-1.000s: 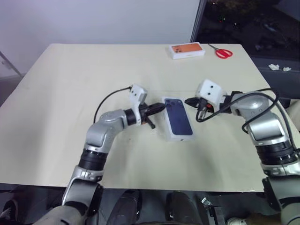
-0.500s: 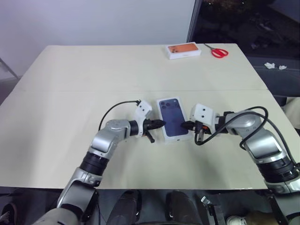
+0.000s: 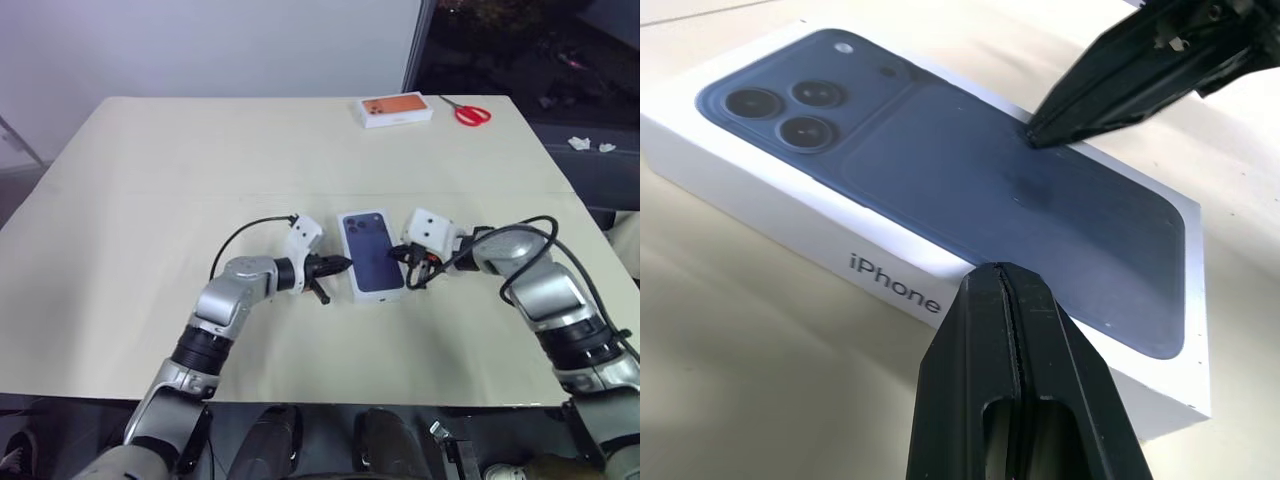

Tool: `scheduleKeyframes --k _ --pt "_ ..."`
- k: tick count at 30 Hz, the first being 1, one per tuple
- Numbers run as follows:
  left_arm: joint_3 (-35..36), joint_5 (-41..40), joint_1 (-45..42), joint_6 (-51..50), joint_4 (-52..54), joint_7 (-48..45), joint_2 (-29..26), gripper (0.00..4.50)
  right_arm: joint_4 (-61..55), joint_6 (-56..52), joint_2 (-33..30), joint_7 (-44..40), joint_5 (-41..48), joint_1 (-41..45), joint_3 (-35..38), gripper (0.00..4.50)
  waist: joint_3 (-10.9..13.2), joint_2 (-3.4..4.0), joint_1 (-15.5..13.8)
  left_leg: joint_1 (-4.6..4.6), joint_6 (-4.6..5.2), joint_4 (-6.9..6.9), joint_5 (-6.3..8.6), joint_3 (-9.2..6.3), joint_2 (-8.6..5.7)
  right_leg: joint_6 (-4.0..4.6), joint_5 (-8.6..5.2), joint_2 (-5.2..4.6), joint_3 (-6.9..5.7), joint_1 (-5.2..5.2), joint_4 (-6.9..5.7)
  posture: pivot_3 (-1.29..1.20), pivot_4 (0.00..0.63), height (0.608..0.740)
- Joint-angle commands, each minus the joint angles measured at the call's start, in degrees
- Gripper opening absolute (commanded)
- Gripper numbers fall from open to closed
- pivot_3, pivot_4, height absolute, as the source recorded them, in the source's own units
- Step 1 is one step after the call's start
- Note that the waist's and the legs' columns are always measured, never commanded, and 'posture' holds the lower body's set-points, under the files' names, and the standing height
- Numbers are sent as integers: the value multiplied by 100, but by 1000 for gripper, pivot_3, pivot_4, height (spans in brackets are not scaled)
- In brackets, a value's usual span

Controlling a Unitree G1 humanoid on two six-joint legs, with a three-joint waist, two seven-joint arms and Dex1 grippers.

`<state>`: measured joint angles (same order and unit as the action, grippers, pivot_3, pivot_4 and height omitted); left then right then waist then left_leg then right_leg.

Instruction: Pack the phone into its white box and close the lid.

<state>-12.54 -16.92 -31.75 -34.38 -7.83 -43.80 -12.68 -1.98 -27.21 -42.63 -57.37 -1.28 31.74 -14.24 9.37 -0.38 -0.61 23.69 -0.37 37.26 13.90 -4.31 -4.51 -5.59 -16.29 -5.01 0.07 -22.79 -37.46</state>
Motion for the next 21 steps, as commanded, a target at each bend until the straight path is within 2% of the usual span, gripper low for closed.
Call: scheduleKeyframes --k 1,7,11,14,21 --pt "-3 84 -17 39 -110 13 -23 0 -158 -33 -14 -159 79 -68 -54 86 0 0 2 -4 0 0 0 0 0 0 0 0 0 3 1 0 150 740" --pt "506 38 -677 760 -721 379 323 0 847 146 664 774 165 1070 577 86 6 -2 44 -14 0 -9 0 1 1 0 0 1 1 4 -3 0 150 740" --pt "643 167 -1120 1191 -1439 533 427 0 1469 529 853 1123 -27 1460 547 86 5 -3 24 -7 -5 -16 -3 2 0 0 0 2 0 -5 3 0 150 740" --pt "579 274 -1176 1289 -1756 466 421 0 1675 746 870 1158 -193 1420 347 86 6 -3 14 -7 -4 -16 -2 4 -4 0 0 2 0 -1 12 0 150 740" --pt "168 669 -757 1265 -1902 107 183 0 1314 494 691 527 -309 654 -191 86 0 5 34 -6 -1 -11 -1 12 -11 -1 0 1 6 -5 -1 0 150 740"
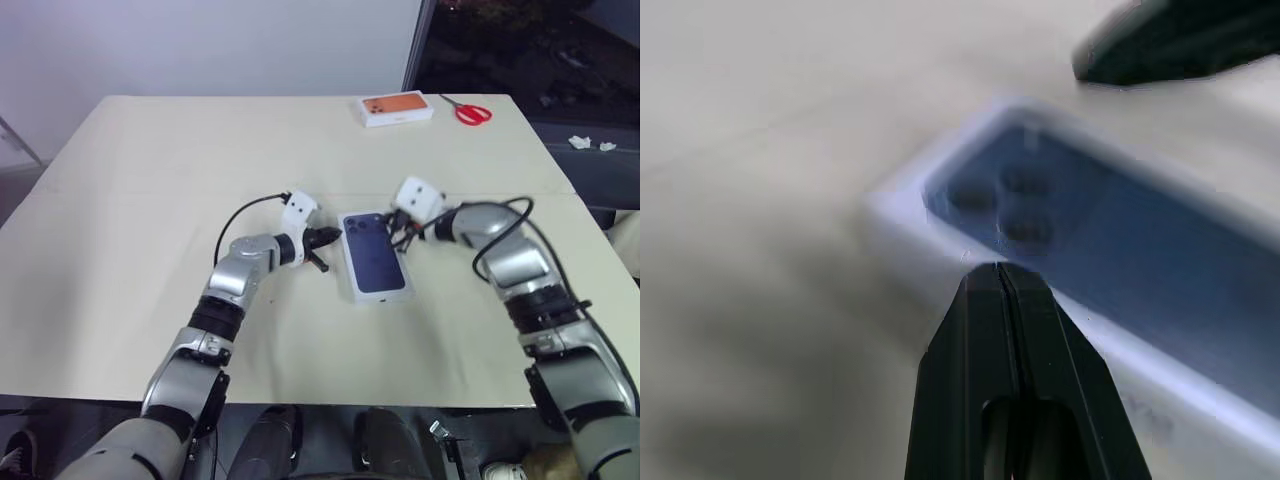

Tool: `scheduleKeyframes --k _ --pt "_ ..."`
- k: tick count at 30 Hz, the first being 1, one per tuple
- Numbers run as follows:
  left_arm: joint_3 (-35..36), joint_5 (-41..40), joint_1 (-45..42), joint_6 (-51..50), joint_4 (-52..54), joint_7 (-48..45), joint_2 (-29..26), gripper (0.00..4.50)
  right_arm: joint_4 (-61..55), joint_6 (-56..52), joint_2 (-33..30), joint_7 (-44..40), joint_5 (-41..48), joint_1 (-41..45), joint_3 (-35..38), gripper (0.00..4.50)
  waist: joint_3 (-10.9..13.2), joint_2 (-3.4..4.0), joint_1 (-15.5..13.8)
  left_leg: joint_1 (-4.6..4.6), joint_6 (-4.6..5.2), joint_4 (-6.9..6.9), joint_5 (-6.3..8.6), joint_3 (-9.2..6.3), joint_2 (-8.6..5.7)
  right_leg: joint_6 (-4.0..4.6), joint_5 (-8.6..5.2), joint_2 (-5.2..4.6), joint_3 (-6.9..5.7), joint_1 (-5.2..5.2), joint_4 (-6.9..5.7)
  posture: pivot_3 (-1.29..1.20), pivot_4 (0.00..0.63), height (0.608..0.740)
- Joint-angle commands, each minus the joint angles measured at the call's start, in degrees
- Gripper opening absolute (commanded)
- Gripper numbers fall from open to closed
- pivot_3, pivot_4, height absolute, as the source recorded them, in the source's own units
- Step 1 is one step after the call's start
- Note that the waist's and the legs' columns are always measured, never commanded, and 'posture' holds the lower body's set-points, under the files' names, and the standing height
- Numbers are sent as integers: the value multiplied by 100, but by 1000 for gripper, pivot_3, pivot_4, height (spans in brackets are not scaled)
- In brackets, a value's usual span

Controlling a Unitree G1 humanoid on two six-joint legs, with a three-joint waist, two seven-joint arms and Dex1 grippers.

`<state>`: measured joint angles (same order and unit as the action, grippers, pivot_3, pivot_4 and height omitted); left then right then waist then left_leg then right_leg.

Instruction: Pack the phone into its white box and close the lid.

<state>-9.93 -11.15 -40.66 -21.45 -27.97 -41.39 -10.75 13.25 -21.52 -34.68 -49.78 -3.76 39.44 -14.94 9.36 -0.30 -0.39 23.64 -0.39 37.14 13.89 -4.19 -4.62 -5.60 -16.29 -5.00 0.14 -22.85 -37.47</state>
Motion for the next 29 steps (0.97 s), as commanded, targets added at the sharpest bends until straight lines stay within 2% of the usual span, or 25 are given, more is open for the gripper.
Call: scheduleKeyframes --k 1,5,6,7,8,10,15,16,17,18,24,29 --pt "-74 71 161 -69 148 -151 -15 0 -245 -134 -96 -245 -15 -125 -79 86 2 -6 21 -5 1 0 1 -1 3 0 0 3 0 6 0 0 150 740" --pt "199 -180 169 -149 412 -227 0 0 -429 -332 30 -208 308 20 289 86 3 -7 30 -8 1 0 1 -3 8 0 0 6 -1 6 -1 0 150 740" --pt "331 -300 163 -207 536 -243 -17 412 -525 -544 98 -254 544 58 467 0 4 -8 37 -8 1 0 1 -2 8 0 0 5 0 6 -1 0 150 740" --pt "413 -375 162 -250 622 -253 -32 549 -592 -698 138 -288 707 79 580 0 5 -9 47 -6 1 -1 1 -2 8 0 0 4 1 4 -1 0 150 740" --pt "520 -451 161 -311 741 -242 -78 858 -695 -808 148 -313 836 82 680 264 5 -9 58 -1 1 -1 1 -2 9 0 0 0 1 -2 -1 0 150 740" --pt "702 -605 184 -420 984 -272 -179 1748 -890 -1032 146 -372 1101 67 856 806 5 -9 80 5 0 -1 0 -3 11 0 0 0 1 -8 -1 0 150 740" --pt "1140 -1091 420 -848 2011 -586 -823 4320 -1473 -1333 -64 -577 1609 -161 1191 3382 6 -8 120 11 0 -3 1 -6 13 0 0 0 2 -17 -1 0 150 740" --pt "1222 -1177 540 -958 2242 -674 -1032 4500 -1601 -1378 -139 -660 1726 -263 1251 3966 5 -8 119 11 0 -5 1 -6 14 0 0 0 5 -18 -1 0 150 740" --pt "1289 -1244 663 -1017 2424 -745 -1212 4500 -1713 -1409 -213 -739 1833 -363 1303 4340 5 -7 119 11 0 -6 1 -6 14 0 0 0 8 -18 -1 0 150 740" --pt "1328 -1292 745 -1061 2545 -786 -1330 4500 -1789 -1435 -261 -789 1906 -429 1339 4478 5 -7 117 11 0 -6 1 -6 15 0 0 0 9 -17 -1 0 150 740" --pt "2052 -1819 1952 -1052 3244 -1409 -2314 4500 -2606 -1601 -654 -1059 2451 -1147 1605 4478 7 -6 119 13 20 -7 13 -5 16 1 -1 -2 16 -22 -1 0 150 740" --pt "2359 -2114 2686 -1299 3555 -1609 -2790 4500 -2494 -1299 -977 -1165 2500 -1543 1791 4478 7 -6 91 13 39 -8 25 -5 17 2 -1 -5 16 -19 2 0 150 740"
